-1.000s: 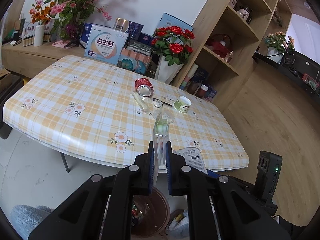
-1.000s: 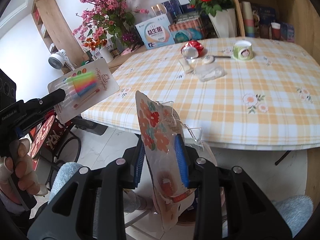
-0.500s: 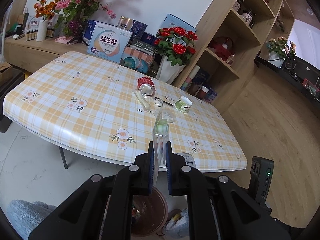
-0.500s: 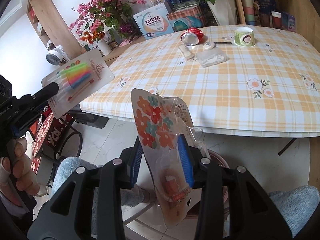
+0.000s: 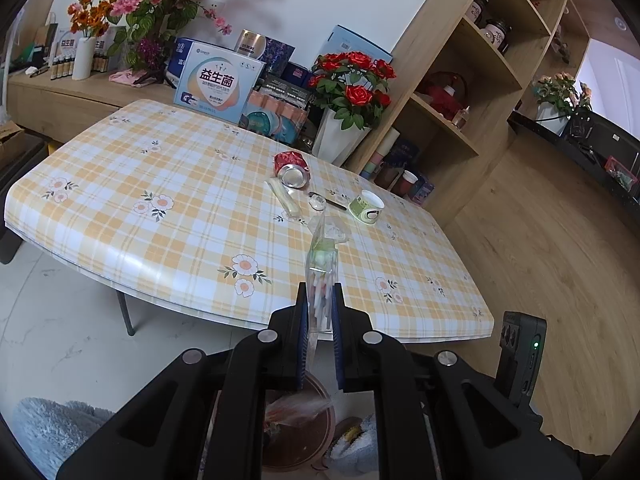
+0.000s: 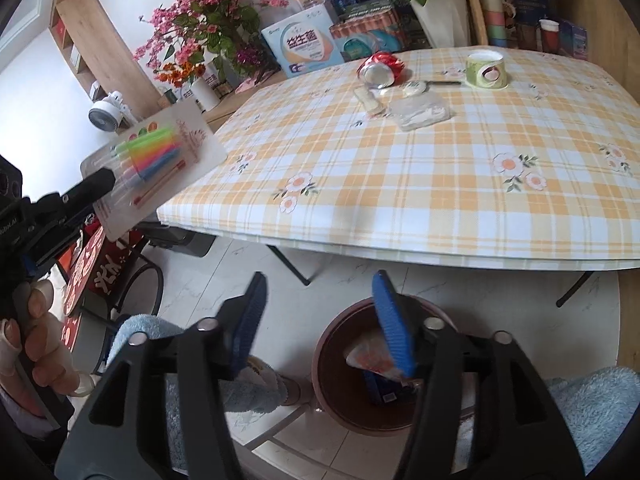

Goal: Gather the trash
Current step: 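Open the right gripper to drop the pouch while left drops the candle pack, then move both grippers back toward the table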

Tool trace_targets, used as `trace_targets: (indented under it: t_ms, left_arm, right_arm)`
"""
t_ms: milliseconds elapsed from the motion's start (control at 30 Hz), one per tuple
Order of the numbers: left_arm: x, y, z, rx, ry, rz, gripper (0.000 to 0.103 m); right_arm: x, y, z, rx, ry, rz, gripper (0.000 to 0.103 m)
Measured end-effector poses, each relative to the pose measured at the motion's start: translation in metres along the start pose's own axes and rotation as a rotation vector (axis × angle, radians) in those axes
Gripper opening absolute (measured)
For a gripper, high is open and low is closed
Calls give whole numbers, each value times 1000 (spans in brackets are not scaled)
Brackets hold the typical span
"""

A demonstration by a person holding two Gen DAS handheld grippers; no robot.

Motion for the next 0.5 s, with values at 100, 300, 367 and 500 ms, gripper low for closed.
trace_targets:
  t_ms: [100,300,367,500]
  left_arm:
    - [-2,2,1,-3,-3,3,11]
    - [-8,12,5,-18,-26,21,11]
    - [-11,16,8,-25,-39,30,11]
    - [-17,27,16,-40,-67,50,11]
  right_arm:
    - [7,4,-9,-32,46,-2,88]
    - [26,17,-33,-127,138,-18,97]
    - [32,24,-43,-156,169,-13,97]
    - [41,37,-58,-208,218,-1,97]
Point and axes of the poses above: each gripper's, at about its wrist camera, not at the fingertips, and z roughly the way its jaws point, y to its right, x to its top, the point moved 3 cm from there along z, roughly the way its jaws point
